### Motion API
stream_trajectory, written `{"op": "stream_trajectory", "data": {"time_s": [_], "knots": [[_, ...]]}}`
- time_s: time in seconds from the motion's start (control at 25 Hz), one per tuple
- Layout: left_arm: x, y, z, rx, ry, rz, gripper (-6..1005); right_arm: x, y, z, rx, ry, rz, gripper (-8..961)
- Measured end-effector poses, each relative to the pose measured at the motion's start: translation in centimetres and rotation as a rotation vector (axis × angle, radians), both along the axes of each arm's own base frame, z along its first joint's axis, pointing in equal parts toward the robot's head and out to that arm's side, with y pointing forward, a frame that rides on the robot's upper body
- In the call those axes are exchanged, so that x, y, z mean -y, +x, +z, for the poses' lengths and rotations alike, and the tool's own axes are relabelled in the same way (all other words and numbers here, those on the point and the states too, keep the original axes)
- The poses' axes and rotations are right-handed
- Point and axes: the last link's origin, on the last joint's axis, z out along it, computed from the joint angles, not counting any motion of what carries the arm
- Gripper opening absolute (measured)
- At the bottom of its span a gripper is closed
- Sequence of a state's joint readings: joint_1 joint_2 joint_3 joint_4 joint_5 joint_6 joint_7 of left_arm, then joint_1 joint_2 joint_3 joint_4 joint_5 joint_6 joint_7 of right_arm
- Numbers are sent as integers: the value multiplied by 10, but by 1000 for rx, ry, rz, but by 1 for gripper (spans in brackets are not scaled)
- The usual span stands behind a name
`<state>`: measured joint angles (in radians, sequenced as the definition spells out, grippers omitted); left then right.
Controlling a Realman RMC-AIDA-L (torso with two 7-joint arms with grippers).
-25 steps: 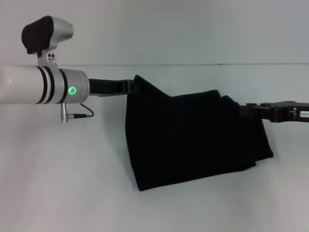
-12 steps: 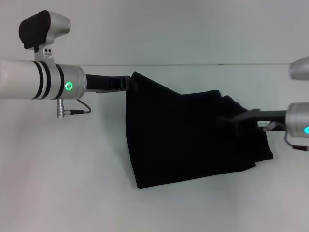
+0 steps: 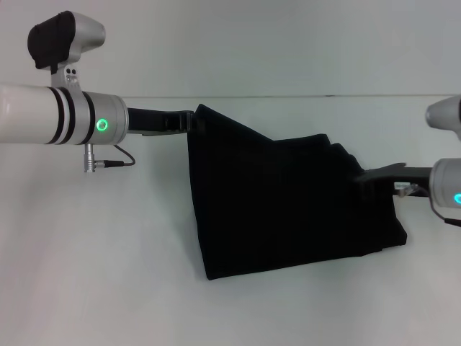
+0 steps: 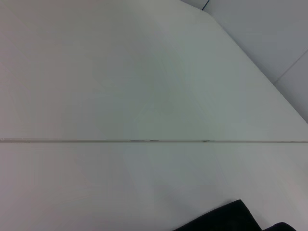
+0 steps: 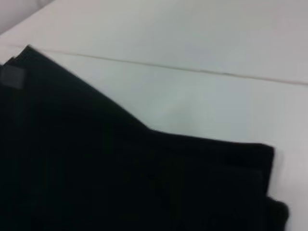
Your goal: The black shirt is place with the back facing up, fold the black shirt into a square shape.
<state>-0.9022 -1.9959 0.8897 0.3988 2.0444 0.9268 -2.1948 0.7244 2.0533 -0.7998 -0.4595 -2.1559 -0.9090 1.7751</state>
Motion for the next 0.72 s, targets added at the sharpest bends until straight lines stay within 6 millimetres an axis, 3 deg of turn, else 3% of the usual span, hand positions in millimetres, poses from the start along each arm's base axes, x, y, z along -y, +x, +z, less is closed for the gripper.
{"op": "stream_trajectory", "data": {"time_s": [0.4, 0.72], "knots": [[0, -3, 2, -4, 6, 6, 89, -2, -13, 22, -106, 23, 58, 6], [1, -5, 1, -2, 2, 11, 101, -8, -22, -10, 18, -30, 59, 6]]}}
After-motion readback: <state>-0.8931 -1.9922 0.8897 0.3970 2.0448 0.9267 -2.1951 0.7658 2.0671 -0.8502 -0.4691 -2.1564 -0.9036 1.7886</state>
